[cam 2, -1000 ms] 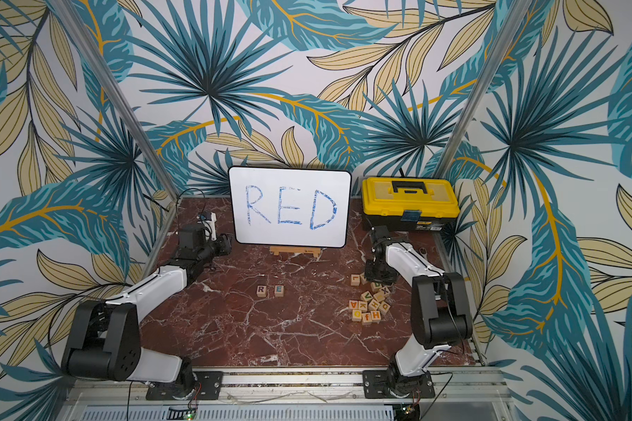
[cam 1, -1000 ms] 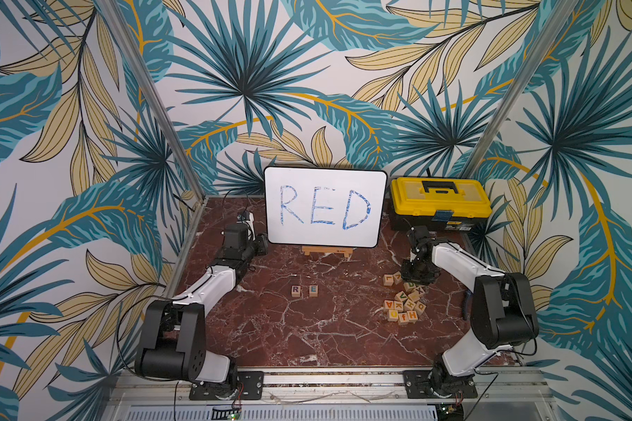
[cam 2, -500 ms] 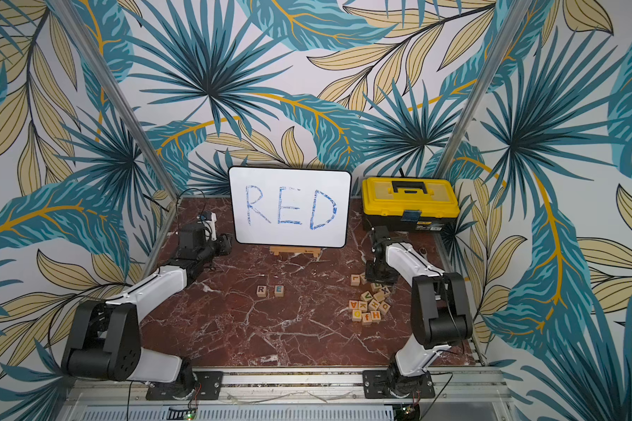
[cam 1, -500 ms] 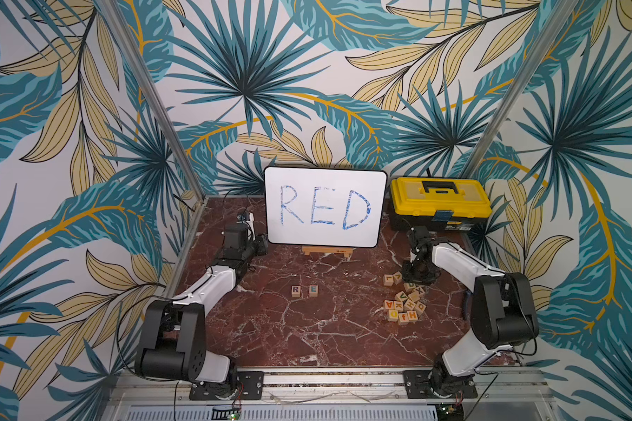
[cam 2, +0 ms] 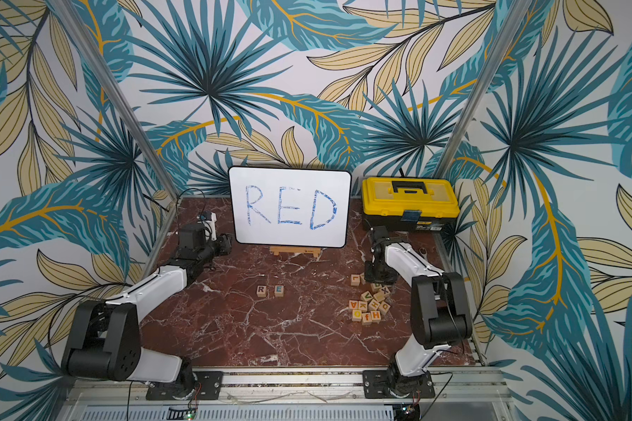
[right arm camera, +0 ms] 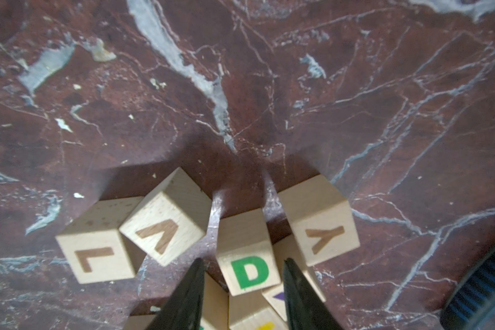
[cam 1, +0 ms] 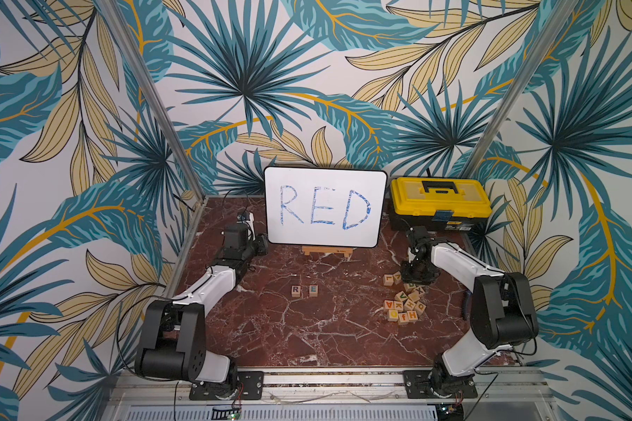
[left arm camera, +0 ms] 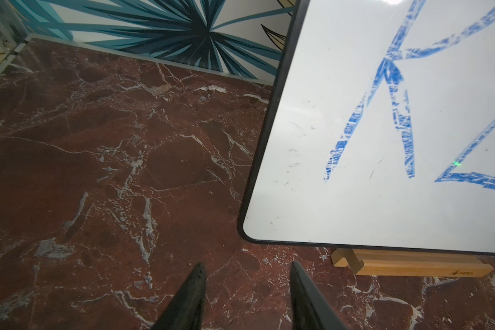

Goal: Assemble the uppercase word "red" with letter blocks
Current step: Pick up the letter block from the center of the board.

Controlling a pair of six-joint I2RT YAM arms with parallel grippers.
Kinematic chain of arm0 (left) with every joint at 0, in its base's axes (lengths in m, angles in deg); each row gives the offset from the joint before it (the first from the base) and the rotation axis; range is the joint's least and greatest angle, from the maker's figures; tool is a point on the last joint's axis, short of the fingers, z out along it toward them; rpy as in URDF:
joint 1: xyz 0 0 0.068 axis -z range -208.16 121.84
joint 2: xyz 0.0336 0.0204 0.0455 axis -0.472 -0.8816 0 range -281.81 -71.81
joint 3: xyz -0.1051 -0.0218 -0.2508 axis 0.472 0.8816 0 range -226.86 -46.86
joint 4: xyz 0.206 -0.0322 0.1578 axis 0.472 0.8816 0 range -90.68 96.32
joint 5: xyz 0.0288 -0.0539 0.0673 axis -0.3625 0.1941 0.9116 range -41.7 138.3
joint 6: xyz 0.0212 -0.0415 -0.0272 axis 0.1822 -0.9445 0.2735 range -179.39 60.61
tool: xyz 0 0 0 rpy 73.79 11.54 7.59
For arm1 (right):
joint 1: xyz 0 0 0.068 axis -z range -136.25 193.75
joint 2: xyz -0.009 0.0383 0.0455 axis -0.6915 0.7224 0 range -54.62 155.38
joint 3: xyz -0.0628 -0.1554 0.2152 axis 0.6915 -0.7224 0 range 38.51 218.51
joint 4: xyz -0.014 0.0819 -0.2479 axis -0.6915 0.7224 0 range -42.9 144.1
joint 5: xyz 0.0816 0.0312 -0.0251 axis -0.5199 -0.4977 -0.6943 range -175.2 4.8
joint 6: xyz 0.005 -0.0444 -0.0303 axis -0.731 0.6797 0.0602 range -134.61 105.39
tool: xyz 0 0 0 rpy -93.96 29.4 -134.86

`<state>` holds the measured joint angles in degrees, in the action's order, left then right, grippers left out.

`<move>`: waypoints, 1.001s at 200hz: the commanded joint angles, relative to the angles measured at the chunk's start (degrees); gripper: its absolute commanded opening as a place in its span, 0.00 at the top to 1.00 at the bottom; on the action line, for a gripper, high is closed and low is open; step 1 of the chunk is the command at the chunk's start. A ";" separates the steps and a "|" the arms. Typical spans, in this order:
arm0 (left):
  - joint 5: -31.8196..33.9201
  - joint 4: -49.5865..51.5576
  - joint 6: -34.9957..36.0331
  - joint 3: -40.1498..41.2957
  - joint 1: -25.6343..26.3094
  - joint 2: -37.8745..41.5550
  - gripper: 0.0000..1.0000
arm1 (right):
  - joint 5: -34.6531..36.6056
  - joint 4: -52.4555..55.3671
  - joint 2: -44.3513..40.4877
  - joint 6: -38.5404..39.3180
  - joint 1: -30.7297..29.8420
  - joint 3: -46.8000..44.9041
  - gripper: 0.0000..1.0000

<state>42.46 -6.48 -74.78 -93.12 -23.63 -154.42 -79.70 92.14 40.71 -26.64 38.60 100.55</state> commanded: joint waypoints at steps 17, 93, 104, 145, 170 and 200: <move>-0.47 -1.24 0.72 0.62 -0.67 1.12 0.52 | -0.49 -0.20 2.00 1.18 -0.40 -0.25 0.55; -0.37 -1.27 0.80 0.64 -0.67 1.19 0.52 | 0.61 -0.96 2.76 0.76 -0.32 -0.78 0.57; -0.37 -1.32 0.80 0.64 -0.67 1.20 0.52 | 0.74 -0.93 2.76 0.74 -0.41 -0.78 0.57; -0.46 -1.31 0.84 0.58 -0.71 1.04 0.52 | 1.71 -1.24 3.33 0.43 -0.39 -0.73 0.59; -0.46 -1.24 0.77 0.59 -0.73 1.04 0.52 | 2.50 -1.27 3.72 0.13 -0.40 -0.82 0.61; -0.56 -1.28 0.72 0.47 -0.76 0.93 0.52 | 2.58 -1.10 3.55 0.07 -0.35 -0.96 0.61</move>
<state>42.46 -6.48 -74.76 -93.12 -23.65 -154.42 -78.15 90.74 43.88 -26.16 38.49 100.55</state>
